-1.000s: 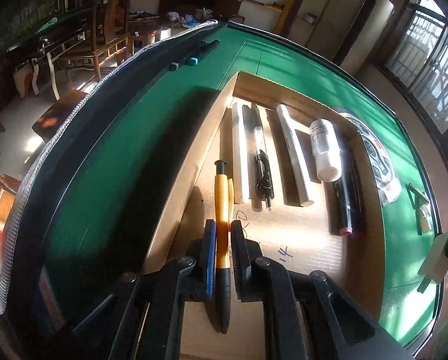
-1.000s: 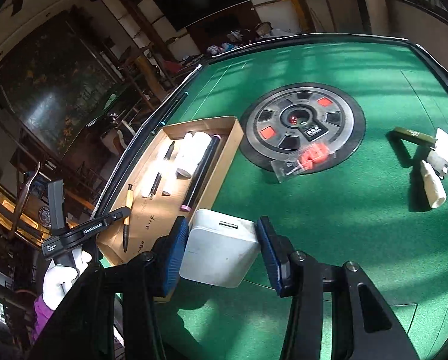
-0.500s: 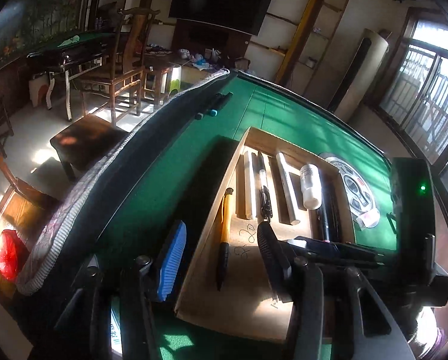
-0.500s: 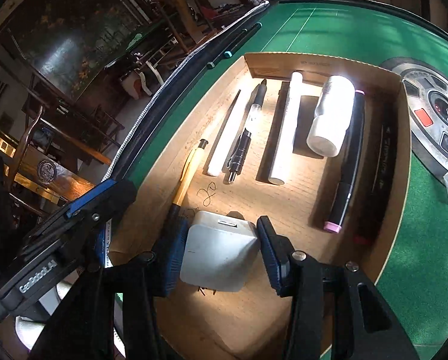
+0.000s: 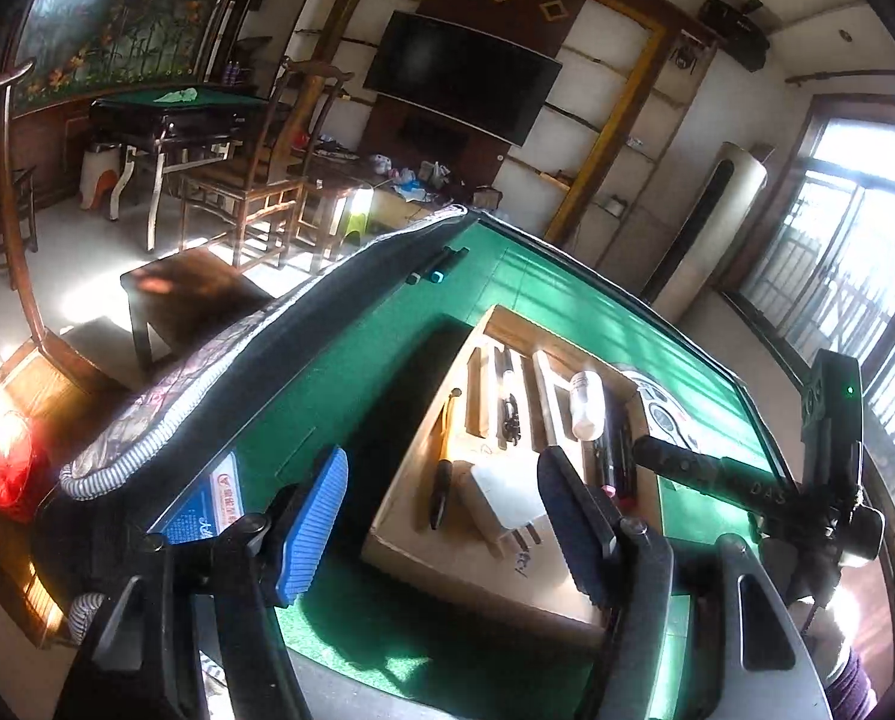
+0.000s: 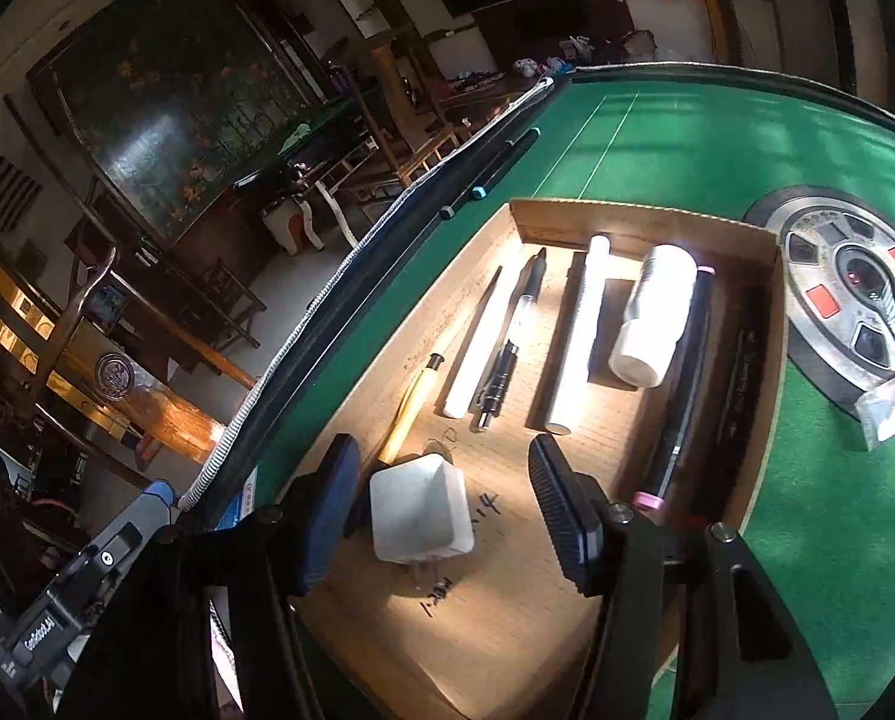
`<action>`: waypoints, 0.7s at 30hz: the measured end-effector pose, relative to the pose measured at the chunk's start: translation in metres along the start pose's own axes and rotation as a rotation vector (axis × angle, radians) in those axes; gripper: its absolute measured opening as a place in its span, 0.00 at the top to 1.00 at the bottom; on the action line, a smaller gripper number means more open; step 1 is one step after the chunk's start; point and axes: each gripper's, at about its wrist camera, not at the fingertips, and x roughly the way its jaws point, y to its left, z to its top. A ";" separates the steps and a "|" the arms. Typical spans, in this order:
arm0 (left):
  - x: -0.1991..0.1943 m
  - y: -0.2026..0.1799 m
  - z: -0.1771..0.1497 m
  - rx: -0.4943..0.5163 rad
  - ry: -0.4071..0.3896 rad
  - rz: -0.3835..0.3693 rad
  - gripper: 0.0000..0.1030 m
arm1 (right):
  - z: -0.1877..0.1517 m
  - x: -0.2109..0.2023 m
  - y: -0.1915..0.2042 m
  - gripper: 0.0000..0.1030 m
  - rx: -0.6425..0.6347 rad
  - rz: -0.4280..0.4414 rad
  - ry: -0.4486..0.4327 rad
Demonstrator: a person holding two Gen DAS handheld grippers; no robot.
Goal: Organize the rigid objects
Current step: 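Withdraw both tools and move the right tool to the white dropper bottle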
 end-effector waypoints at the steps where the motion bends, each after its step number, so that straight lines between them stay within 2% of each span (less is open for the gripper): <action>1: -0.002 -0.008 -0.003 0.023 -0.001 -0.014 0.28 | -0.006 -0.014 -0.015 0.42 0.000 -0.032 -0.017; 5: -0.001 -0.050 -0.018 0.140 0.021 -0.073 0.21 | -0.032 -0.076 -0.090 0.43 0.055 -0.202 -0.081; 7: 0.001 -0.071 -0.028 0.204 0.040 -0.090 0.21 | -0.041 -0.103 -0.134 0.43 0.118 -0.286 -0.102; 11: 0.008 -0.102 -0.049 0.277 0.104 -0.121 0.21 | -0.055 -0.156 -0.220 0.43 0.312 -0.363 -0.153; 13: 0.011 -0.115 -0.058 0.292 0.133 -0.132 0.21 | -0.056 -0.174 -0.252 0.43 0.367 -0.408 -0.181; 16: 0.014 -0.130 -0.068 0.306 0.167 -0.133 0.21 | -0.051 -0.181 -0.288 0.43 0.408 -0.465 -0.167; 19: 0.013 -0.142 -0.073 0.327 0.174 -0.132 0.21 | -0.044 -0.165 -0.306 0.44 0.413 -0.480 -0.114; 21: 0.011 -0.149 -0.075 0.341 0.177 -0.130 0.21 | -0.039 -0.149 -0.310 0.52 0.381 -0.481 -0.080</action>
